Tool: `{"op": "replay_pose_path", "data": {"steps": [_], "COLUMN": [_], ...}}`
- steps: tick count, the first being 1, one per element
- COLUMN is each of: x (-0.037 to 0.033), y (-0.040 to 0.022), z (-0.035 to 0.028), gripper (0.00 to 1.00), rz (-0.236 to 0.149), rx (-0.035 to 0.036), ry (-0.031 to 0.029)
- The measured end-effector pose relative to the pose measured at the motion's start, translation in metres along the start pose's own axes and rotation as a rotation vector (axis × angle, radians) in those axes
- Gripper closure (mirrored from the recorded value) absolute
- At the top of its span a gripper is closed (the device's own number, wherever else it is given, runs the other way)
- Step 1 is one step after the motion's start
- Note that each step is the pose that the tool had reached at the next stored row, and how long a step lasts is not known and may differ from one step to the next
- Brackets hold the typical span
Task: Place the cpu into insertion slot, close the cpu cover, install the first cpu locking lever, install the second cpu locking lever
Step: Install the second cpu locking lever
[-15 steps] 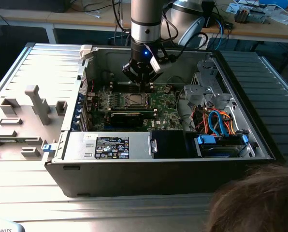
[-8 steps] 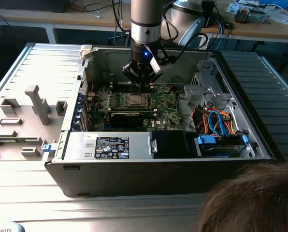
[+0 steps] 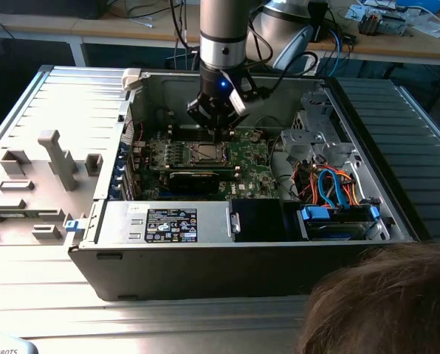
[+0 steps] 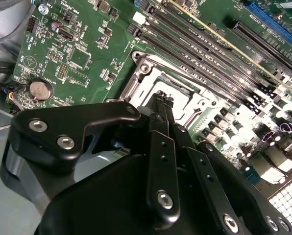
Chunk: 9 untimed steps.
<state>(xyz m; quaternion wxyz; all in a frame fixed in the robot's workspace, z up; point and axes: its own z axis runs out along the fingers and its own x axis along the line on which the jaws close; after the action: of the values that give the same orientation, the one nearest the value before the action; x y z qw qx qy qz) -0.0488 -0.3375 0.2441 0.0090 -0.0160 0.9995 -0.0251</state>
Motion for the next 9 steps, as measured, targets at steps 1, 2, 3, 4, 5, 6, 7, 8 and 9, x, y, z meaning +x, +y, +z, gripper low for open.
{"op": "replay_pose_path", "data": {"steps": [1,2,3,4,5,6,7,8,9], "x": [0.0000,0.0001,0.0001,0.0001,0.0002,0.0002,0.0002,0.0002,0.0003], "y": [-0.0008,-0.0022,-0.0032,-0.0038,-0.0043,-0.0058,-0.0065,-0.0071,-0.0078], "z": [0.0001,0.0002,0.0003,0.0003,0.0004,0.0006,0.0006,0.0007,0.0007], "gripper": [0.89,0.89,0.89,0.89,0.89,0.89,0.89,0.89,0.89], "rz": [0.000,0.000,0.000,0.000,0.000,0.000,0.000,0.000,0.000], "rx": [0.0000,0.0000,0.0001,0.0001,0.0000,0.0000,0.0000,0.0000,0.0000], "ry": [0.0000,-0.0001,0.0000,0.0000,0.0000,-0.0001,0.0000,-0.0001,-0.0001]}}
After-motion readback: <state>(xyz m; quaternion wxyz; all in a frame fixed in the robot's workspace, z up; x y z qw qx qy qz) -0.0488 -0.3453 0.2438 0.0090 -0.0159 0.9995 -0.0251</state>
